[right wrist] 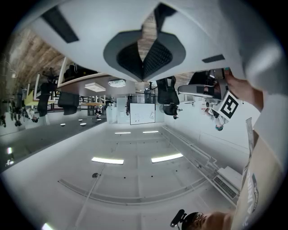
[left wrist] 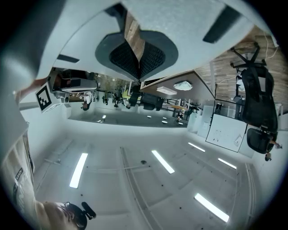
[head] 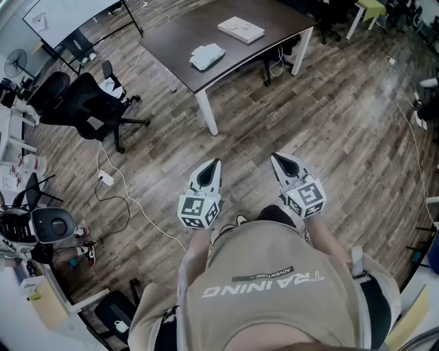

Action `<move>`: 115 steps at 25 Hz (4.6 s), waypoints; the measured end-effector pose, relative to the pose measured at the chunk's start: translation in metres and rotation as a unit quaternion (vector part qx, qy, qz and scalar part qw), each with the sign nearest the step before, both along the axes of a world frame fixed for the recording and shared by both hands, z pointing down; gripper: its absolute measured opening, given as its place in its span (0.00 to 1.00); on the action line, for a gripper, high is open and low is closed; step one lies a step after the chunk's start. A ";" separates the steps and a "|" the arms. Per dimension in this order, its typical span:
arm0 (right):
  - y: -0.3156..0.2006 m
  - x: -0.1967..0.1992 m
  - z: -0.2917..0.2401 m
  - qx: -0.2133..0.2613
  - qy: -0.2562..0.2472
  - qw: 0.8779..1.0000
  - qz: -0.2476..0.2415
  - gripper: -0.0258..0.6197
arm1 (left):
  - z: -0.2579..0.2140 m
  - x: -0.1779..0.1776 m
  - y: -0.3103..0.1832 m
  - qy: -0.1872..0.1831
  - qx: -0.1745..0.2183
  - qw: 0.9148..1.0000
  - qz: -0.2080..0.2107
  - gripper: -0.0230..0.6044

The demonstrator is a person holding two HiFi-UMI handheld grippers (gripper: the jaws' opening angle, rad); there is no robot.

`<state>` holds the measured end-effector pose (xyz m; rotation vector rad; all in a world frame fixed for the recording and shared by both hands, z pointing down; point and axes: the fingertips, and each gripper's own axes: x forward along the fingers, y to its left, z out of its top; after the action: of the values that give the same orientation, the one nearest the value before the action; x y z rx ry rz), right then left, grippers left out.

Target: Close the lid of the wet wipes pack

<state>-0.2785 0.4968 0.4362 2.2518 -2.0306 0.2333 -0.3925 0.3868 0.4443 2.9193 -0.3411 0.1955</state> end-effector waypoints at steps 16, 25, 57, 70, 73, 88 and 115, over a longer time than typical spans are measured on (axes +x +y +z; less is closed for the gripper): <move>-0.008 0.058 0.030 -0.021 -0.027 0.999 0.033 0.06 | 0.028 0.053 -0.020 -0.036 -0.031 0.999 0.018 0.05; -0.050 0.134 0.021 0.012 -0.029 1.000 0.007 0.06 | 0.013 0.136 -0.035 -0.066 0.024 0.996 0.050 0.05; -0.192 0.237 0.048 -0.044 -0.048 0.998 0.001 0.06 | 0.052 0.258 -0.181 -0.061 -0.076 0.993 0.065 0.05; -0.296 0.257 0.044 -0.047 -0.037 0.998 0.007 0.06 | 0.061 0.281 -0.286 -0.049 -0.091 0.993 0.057 0.05; -0.309 0.268 0.049 -0.051 -0.042 0.998 0.004 0.06 | 0.064 0.287 -0.300 -0.054 -0.096 0.993 0.047 0.05; -0.388 0.374 0.044 -0.014 -0.064 0.996 -0.059 0.06 | 0.036 0.329 -0.368 -0.048 -0.091 0.991 -0.087 0.05; -0.501 0.423 0.058 -0.056 -0.076 0.991 -0.098 0.06 | 0.066 0.399 -0.512 -0.015 -0.105 0.984 -0.140 0.05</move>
<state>0.1445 -0.0046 0.4940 2.0085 -2.2340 0.5025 0.0064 -0.1248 0.5102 2.6266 -0.6856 0.2187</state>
